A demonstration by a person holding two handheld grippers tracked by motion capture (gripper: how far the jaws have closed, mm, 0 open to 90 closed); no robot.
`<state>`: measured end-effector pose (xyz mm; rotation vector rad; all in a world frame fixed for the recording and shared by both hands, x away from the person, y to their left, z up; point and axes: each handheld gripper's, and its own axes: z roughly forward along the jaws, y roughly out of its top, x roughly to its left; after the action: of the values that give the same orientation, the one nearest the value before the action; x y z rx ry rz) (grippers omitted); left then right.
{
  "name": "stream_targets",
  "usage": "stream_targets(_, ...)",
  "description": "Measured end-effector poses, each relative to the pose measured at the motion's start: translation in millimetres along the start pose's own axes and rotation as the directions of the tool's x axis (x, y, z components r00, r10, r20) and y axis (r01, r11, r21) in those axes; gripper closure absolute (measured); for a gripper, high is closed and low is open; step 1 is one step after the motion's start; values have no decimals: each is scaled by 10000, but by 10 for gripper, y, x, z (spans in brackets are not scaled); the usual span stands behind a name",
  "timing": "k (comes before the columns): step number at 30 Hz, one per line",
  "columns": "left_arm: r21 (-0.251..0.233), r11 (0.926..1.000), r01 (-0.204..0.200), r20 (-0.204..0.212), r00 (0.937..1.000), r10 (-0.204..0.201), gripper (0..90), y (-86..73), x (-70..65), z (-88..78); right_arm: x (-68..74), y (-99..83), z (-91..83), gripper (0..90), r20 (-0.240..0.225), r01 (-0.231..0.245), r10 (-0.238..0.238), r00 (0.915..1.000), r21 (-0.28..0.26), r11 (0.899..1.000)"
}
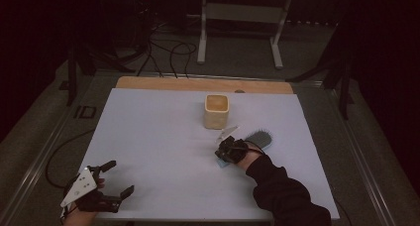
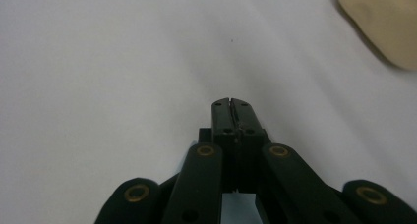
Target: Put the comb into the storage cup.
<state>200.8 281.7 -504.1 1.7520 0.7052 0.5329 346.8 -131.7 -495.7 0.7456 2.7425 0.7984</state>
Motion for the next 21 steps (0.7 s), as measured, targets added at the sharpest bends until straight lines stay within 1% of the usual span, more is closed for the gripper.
stream_targets(2, 63, 10000, 21, 10, 10000, -21, 0, -4, 0, 2, 8, -13, -14, 900, -43, 27, -28, 10000, -10, 10000)
stream_targets(6, -10, 10000, -30, 1, 10000, 30, 0, 3, -1, 3, 25, -49, -47, 900, -58, 52, -52, 10000, 72, 10000)
stream_targets(12, -6, 10000, -42, -6, 10000, 42, 0, 4, -4, 4, 81, -125, -90, 900, -67, 134, -133, 9999, 119, 9998)
stream_targets(15, 17, 10000, -34, -17, 10000, 34, 0, 2, -8, 5, 91, -157, -111, 900, -77, 102, -100, 9999, 169, 9998)
stream_targets(16, -15, 10000, -53, 2, 10000, 53, 0, 4, -6, 8, 102, -212, -141, 900, -73, 96, -94, 9999, 232, 9997)
stream_targets(21, -35, 10000, -35, 12, 10000, 35, 0, 7, -7, 10, 136, -307, -193, 900, -81, 71, -69, 9999, 307, 9995)
